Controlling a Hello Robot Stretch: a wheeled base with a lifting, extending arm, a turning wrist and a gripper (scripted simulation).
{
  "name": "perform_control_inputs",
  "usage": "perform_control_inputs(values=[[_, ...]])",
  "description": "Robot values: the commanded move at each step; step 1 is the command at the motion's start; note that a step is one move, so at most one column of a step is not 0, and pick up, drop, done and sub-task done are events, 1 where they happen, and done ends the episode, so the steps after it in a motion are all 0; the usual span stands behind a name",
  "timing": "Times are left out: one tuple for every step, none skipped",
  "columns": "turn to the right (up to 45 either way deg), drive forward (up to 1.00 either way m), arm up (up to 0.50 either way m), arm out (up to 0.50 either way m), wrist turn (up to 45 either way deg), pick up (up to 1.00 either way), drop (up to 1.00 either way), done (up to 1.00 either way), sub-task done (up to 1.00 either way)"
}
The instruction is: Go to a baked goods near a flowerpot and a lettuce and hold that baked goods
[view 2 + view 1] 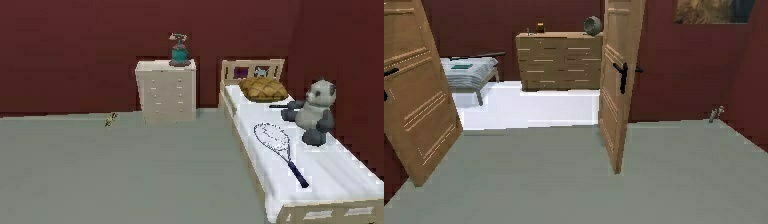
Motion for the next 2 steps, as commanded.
perform_control_inputs(values=[[-12.0,0.00,0.00,0.00,0.0,0.00,0.00,0.00,0.00],[0.0,1.00,0.00,0.00,0.0,0.00,0.00,0.00,0.00]])
